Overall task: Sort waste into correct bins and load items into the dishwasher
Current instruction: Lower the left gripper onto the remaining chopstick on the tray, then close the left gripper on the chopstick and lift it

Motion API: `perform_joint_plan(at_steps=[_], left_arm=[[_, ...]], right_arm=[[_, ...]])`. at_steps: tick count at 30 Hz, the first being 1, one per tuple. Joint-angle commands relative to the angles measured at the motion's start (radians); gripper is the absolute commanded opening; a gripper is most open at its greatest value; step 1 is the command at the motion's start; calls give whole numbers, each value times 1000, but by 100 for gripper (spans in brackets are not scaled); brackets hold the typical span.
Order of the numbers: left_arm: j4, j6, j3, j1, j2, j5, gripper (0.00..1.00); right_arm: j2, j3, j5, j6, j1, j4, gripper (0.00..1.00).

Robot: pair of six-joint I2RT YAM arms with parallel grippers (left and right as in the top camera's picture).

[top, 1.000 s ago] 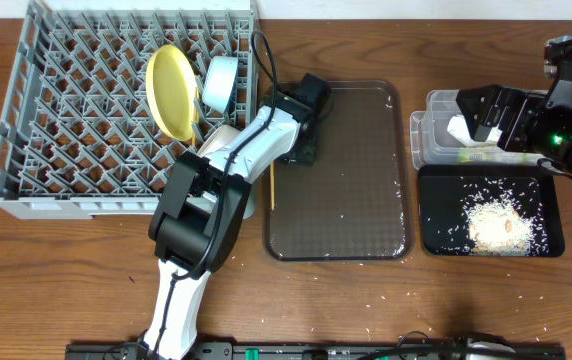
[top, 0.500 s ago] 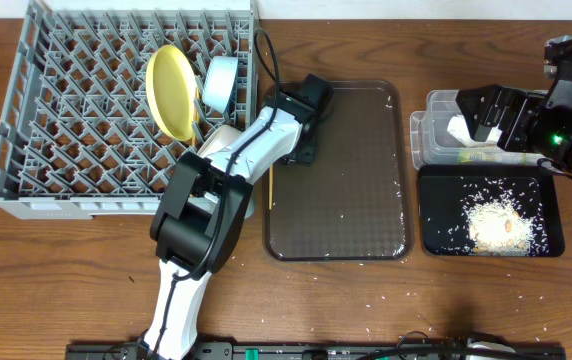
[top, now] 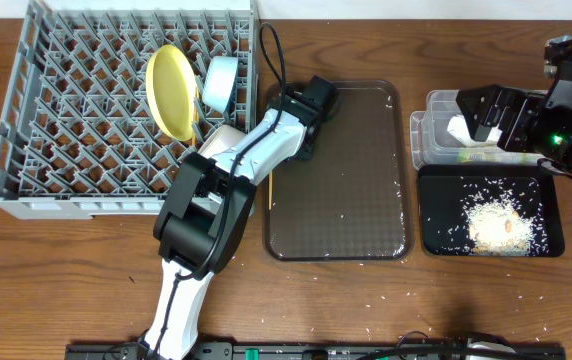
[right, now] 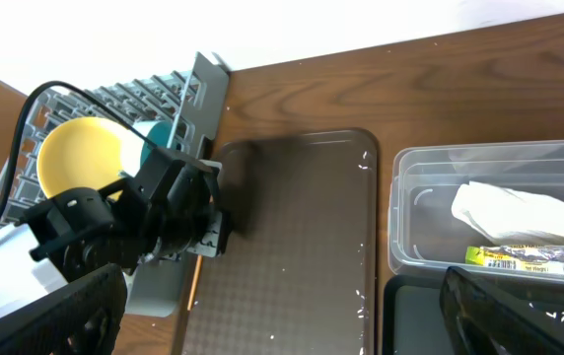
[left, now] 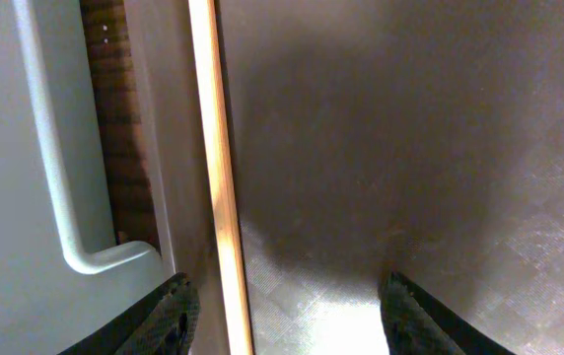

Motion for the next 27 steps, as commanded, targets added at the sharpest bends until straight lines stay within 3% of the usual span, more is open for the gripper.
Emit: perform_joint_plan(at_steps=[1, 10, 15, 27], left_arm=[[-2, -10, -15, 0, 45, 60, 60], [-12, -37, -15, 61, 107, 288, 60], [-19, -40, -12, 87, 105, 293, 59], [-23, 259, 19, 84, 31, 289, 60]], right_arm=[[0, 13, -8, 3, -12, -1, 99], [0, 12, -8, 3, -12, -1, 99], [0, 12, -8, 3, -12, -1, 99], [0, 13, -8, 3, -12, -1, 99]])
